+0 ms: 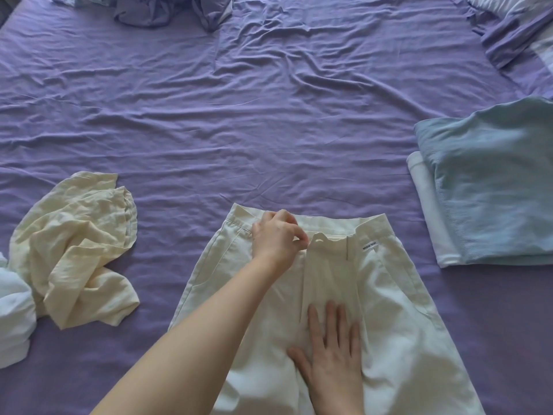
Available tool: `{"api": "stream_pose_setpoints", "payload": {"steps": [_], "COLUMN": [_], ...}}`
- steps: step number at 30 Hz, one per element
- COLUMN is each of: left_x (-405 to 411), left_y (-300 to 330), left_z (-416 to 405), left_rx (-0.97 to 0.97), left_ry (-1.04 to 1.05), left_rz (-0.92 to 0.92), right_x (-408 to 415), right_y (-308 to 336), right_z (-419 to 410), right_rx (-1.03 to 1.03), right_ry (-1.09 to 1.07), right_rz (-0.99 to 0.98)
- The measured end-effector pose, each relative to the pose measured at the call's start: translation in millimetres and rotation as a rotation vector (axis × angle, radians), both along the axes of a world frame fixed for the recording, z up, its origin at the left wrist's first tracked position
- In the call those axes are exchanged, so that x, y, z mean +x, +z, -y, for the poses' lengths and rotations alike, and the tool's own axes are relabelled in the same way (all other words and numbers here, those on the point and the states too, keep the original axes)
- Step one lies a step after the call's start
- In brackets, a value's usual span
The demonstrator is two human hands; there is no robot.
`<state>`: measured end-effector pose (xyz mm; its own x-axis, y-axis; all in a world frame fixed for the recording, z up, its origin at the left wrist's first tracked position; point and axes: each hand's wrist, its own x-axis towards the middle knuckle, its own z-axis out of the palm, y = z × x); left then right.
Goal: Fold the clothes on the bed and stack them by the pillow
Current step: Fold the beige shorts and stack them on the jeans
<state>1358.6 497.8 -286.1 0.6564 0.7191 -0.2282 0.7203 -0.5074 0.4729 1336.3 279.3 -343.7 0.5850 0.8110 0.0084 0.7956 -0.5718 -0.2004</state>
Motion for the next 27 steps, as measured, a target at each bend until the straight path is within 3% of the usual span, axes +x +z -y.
{"api": "stream_pose_setpoints", "payload": {"steps": [7,11,16,22,27], "left_x": [5.9,12.3,15.7,15.3,15.2], "left_y": [-8.4,-4.9,-4.9,2.2,12.6], "left_z": [-10.3,-22.4,-28.8,-33.5,-32.8], "left_rx": [0.017,0.039,-0.062,-0.171,-0.458], "left_ry": [-0.102,-0.181,-0.166,-0.145,0.045], "left_rz": [-0.196,-0.336,-0.325,-0.321,-0.22], "right_x": [13.0,52.4,110.0,139.9,134.6], "right_y": [7.0,12.8,29.3,47.3,60.7], "right_z": [-3.8,-27.9,-85.3,-113.8,-118.8], "right_rx": [0.055,0.104,0.164,0.15,0.217], "right_ry": [0.018,0.145,0.159,0.224,0.244], "right_rz": [-0.047,0.017,0.064,-0.21,-0.303]}}
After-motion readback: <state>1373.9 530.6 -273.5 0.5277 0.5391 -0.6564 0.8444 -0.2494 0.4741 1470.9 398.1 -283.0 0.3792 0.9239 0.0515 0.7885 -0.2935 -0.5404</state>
